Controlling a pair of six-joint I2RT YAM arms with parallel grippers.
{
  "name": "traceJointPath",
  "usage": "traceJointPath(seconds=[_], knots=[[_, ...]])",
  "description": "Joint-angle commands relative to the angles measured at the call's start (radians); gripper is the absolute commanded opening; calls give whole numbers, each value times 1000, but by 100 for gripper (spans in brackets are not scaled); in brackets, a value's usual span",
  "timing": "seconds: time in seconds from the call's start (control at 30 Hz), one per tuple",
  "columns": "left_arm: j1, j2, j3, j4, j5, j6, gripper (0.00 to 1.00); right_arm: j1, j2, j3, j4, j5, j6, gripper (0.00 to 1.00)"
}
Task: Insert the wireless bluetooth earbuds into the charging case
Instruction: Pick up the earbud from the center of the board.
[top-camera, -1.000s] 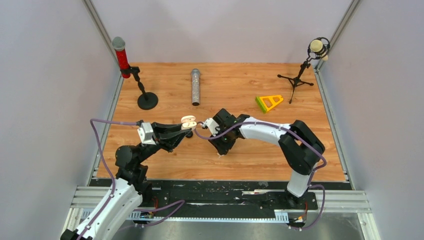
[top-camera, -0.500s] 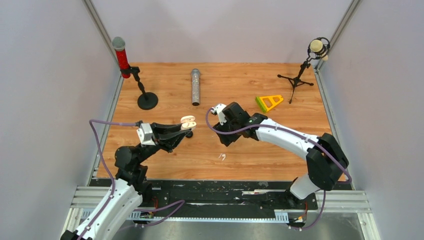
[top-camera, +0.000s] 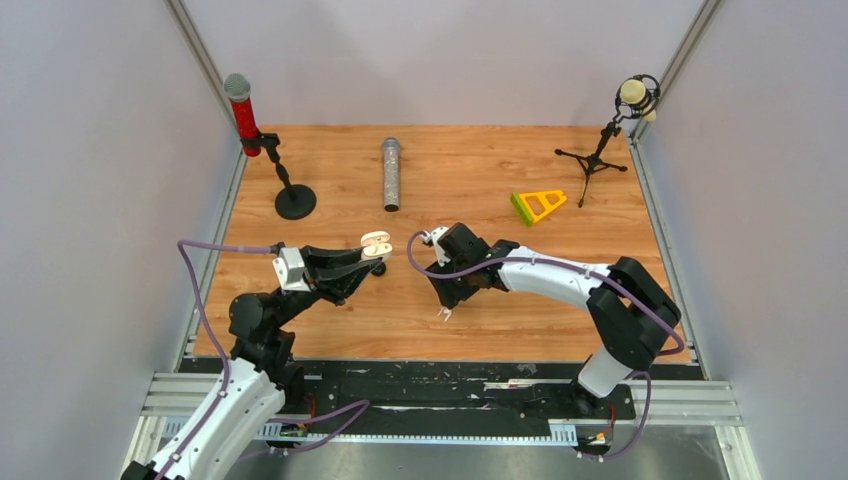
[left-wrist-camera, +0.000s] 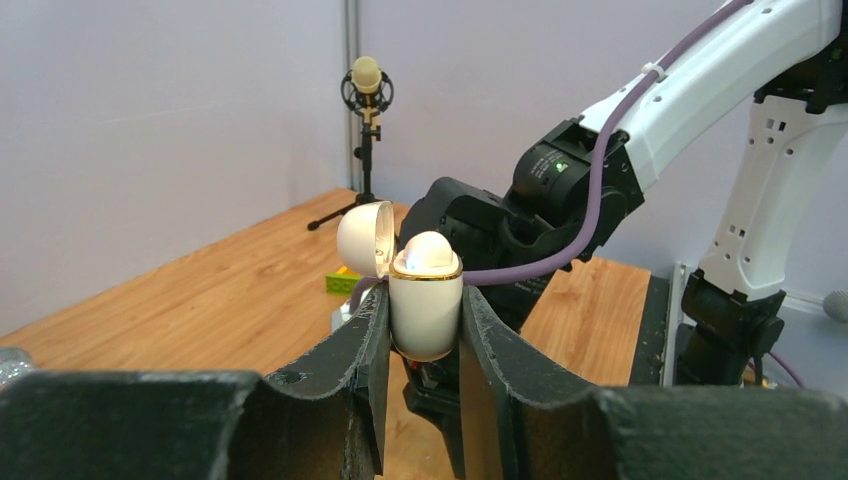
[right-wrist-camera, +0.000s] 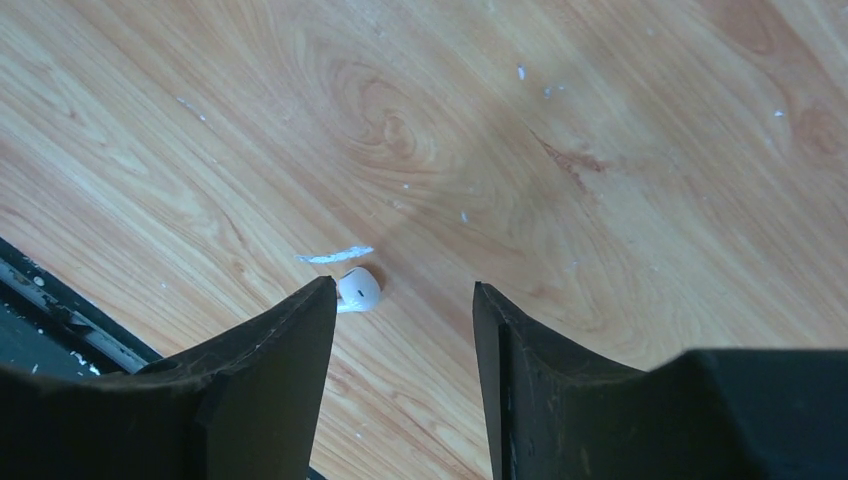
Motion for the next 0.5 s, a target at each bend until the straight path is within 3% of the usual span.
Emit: traceJointPath(seconds=[0.0, 0.4, 0.47], knots=[[4, 0, 34, 38, -3, 18, 0, 34, 7, 4, 49, 7, 13, 54], [4, -1, 35, 35, -5, 23, 0, 68, 66, 17, -12, 36, 44, 46], [4, -2, 36, 35, -5, 23, 0, 67, 70, 20, -6, 28, 50, 40]])
